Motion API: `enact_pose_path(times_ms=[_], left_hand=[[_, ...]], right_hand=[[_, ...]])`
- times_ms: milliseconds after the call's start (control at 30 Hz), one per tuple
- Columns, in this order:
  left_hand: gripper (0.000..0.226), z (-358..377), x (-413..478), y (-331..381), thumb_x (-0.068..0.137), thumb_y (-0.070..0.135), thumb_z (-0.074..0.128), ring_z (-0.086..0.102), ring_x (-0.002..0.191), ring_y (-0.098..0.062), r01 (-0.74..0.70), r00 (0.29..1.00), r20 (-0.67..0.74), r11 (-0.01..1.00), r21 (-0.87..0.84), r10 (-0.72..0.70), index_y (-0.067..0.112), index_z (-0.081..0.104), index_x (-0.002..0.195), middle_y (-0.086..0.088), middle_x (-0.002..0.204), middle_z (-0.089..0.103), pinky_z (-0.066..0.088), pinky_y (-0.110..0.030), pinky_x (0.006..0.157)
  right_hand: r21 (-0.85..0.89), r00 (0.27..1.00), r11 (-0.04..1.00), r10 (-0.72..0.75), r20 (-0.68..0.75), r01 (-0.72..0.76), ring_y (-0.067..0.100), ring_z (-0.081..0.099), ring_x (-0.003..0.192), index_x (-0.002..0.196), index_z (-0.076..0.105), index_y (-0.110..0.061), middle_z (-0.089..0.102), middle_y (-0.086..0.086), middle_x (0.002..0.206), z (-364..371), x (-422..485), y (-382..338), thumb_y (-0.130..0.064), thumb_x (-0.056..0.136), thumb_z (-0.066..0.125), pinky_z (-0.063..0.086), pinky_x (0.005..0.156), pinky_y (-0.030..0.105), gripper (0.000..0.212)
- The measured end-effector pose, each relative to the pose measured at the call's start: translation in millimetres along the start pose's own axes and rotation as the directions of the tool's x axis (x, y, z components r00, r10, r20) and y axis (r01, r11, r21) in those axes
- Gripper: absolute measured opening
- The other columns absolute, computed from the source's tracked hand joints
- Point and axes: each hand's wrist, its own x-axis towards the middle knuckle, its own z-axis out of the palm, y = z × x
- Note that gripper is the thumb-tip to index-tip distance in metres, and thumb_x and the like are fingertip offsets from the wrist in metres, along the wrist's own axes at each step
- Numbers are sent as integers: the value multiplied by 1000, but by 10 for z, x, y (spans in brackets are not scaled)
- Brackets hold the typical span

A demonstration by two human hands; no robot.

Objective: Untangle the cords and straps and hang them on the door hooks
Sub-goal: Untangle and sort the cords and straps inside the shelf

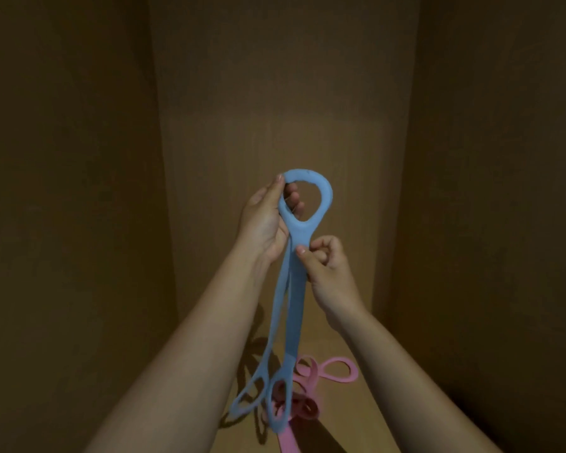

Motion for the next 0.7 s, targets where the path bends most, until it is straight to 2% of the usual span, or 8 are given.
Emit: enact_pose_path(times_ms=[67,167,200,333,467,533,600,700], left_hand=[[20,10,12,-6,96,13,46,51,41,-2,5,1000,-24,999,-51,-6,8,53,78,5,47,54,47,-15,46],[21,6,14,-23,96,15,46,50,40,-2,19,997,-69,998,-65,-24,9,53,78,4,48,54,48,-16,47],[20,-11,13,-39,96,16,47,52,43,-3,24,996,-88,999,-34,-27,9,54,79,3,53,54,49,-16,50],[21,-173,-53,-108,97,27,43,57,68,-8,85,992,-110,970,229,-61,14,57,89,-1,79,57,49,-22,65],[44,-434,-374,-282,94,53,28,51,45,-5,324,934,-44,789,522,-354,19,55,91,1,70,54,40,-17,43],[41,-574,-590,-410,95,49,30,54,51,-5,395,872,26,732,556,-490,21,57,85,6,63,56,43,-16,52],[26,-700,-759,-541,97,33,39,66,70,-7,349,879,87,756,554,-470,22,63,94,2,79,67,51,-21,68],[15,-834,-865,-682,93,17,50,65,82,-9,188,957,37,710,678,-289,21,56,106,2,92,65,51,-20,69]], right_hand=[[20,998,998,58,16,-58,0,47,52,90,40,-17,50,-14,51,40,-49,45,-23,93,51,42,54,15,13],[33,989,992,122,86,-125,16,58,67,91,50,-16,60,1,72,89,-112,90,-30,96,46,49,68,32,15],[49,985,988,137,108,-143,18,58,64,88,53,-15,60,3,71,99,-129,88,-29,96,44,48,67,35,19],[61,984,984,164,74,-169,13,52,54,85,53,-18,54,2,66,82,-149,57,-28,97,41,44,58,26,20],[179,976,961,217,-16,-211,14,51,54,89,52,-18,51,2,65,45,-107,59,-27,98,40,47,55,26,17],[211,956,939,288,-56,-270,16,55,55,96,52,-15,54,4,68,31,-50,90,-30,98,41,49,56,29,19],[219,934,917,353,-54,-334,14,56,54,104,51,-10,56,5,70,38,-21,131,-31,98,38,49,53,24,26],[231,933,912,358,-44,-339,14,54,50,92,49,0,56,8,66,85,-58,167,-24,100,33,48,47,22,30]])
